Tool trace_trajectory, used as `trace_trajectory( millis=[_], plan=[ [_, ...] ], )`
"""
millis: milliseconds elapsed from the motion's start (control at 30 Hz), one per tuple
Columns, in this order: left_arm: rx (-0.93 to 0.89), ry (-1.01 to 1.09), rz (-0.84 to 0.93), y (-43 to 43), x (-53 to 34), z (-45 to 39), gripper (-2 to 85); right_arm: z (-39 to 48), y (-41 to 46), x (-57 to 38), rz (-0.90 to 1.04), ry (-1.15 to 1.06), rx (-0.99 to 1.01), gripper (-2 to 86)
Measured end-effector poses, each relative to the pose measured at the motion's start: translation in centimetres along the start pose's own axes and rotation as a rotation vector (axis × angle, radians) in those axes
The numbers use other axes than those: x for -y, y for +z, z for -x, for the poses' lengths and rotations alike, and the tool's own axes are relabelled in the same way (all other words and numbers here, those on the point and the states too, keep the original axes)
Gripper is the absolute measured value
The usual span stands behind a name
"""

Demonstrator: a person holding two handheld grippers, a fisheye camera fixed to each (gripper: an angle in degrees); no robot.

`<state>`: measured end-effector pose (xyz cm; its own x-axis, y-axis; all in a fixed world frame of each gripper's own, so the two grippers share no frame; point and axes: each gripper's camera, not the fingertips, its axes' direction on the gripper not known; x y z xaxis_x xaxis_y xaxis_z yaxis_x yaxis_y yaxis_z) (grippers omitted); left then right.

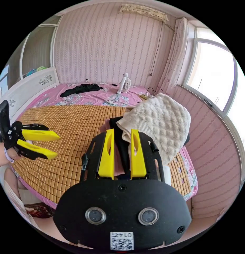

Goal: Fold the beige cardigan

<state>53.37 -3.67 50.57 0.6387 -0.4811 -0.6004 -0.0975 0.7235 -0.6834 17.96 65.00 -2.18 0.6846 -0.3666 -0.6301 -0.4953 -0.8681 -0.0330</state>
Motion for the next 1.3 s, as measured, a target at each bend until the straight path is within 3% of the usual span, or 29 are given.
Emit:
trace_trajectory(
  millis=[133, 300, 500, 700, 833, 1067, 1200, 1300],
  plan=[
    [-0.06, -0.004, 0.029, 8.6, 6.6, -0.8, 11.6, -2.4, 3.2, 0.7, 0.09, -0.021, -0.138, 7.2],
    [-0.028, -0.067, 0.02, 13.3, 11.7, -1.0, 11.7, -6.7, -0.1, 0.1, 0.139, -0.006, -0.008, 1.4],
    [0.134, -0.14, 0.235, 16.7, 14.8, -1.8, 1.2, -11.2, -13.1, -0.7, -0.119, 0.06, 0.196, 0.5],
    [0.155, -0.311, 0.019, 4.3, 11.5, -0.2, -0.9, -8.8, -23.7, -0.2, -0.358, 0.001, 0.469, 0.3],
    [0.228, -0.367, -0.105, -10.4, 5.7, 2.9, -1.0, -3.0, -27.7, 1.8, -0.476, -0.067, 0.671, 0.2],
    [0.561, -0.386, -0.137, -34.3, -4.7, 5.1, -1.0, 7.1, -28.3, 4.8, -0.555, -0.063, 0.948, 0.1],
    [0.693, -0.445, -0.167, -43.8, -8.5, 6.3, -1.0, 11.5, -25.9, 4.1, -0.584, -0.006, 1.113, 0.1],
    [0.768, -0.431, -0.202, -49.6, -10.8, 7.2, -1.0, 13.6, -23.3, 0.9, -0.568, 0.033, 1.117, 0.2]
  ],
)
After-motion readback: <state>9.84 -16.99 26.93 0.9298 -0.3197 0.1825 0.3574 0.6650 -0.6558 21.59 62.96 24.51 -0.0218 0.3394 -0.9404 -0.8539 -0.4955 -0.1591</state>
